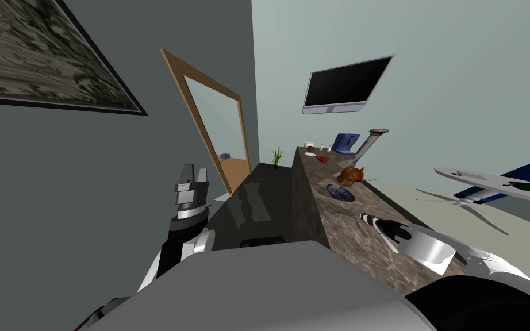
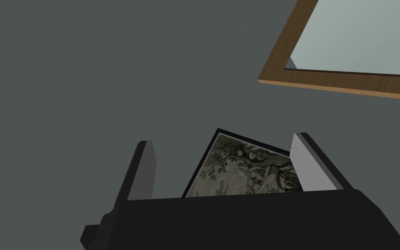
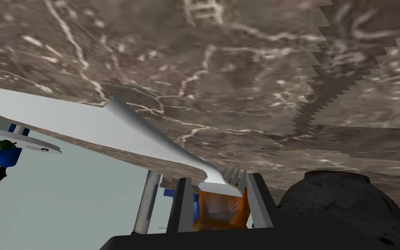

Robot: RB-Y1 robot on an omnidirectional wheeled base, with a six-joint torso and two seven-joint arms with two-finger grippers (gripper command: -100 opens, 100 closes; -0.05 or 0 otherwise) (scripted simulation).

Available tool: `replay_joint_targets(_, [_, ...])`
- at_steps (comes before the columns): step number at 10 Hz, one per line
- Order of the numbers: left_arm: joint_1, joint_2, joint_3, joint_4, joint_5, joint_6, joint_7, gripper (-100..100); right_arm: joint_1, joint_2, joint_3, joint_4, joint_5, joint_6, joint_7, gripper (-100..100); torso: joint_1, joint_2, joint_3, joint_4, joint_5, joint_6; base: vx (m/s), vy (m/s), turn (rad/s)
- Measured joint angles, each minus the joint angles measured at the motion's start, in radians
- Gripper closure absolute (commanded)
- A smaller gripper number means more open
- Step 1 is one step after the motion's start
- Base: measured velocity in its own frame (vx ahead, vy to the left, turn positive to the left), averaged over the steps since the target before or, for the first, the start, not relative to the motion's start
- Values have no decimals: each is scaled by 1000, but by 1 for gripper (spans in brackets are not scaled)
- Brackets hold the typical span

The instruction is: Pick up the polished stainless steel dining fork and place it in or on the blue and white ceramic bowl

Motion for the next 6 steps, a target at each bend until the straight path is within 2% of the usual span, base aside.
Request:
replay_joint_targets(1, [0, 0, 0, 0, 0, 0, 0, 0, -2, -17, -5, 11, -10, 5, 5, 100, 0, -1, -1, -1, 0, 1, 14, 95, 94])
replay_joint_targets(3, [0, 0, 0, 0, 0, 0, 0, 0, 39, -67, -43, -1, -38, 32, 6, 100, 2, -2, -1, -1, 1, 0, 20, 124, 130])
replay_joint_targets(5, [0, 0, 0, 0, 0, 0, 0, 0, 65, -93, -73, -7, -47, 68, 14, 100, 3, -2, -2, -1, 1, 1, 29, 119, 70])
replay_joint_targets(6, [0, 0, 0, 0, 0, 0, 0, 0, 92, -107, -95, -21, -51, 88, 13, 100, 3, -2, -2, -1, 1, 1, 35, 100, 64])
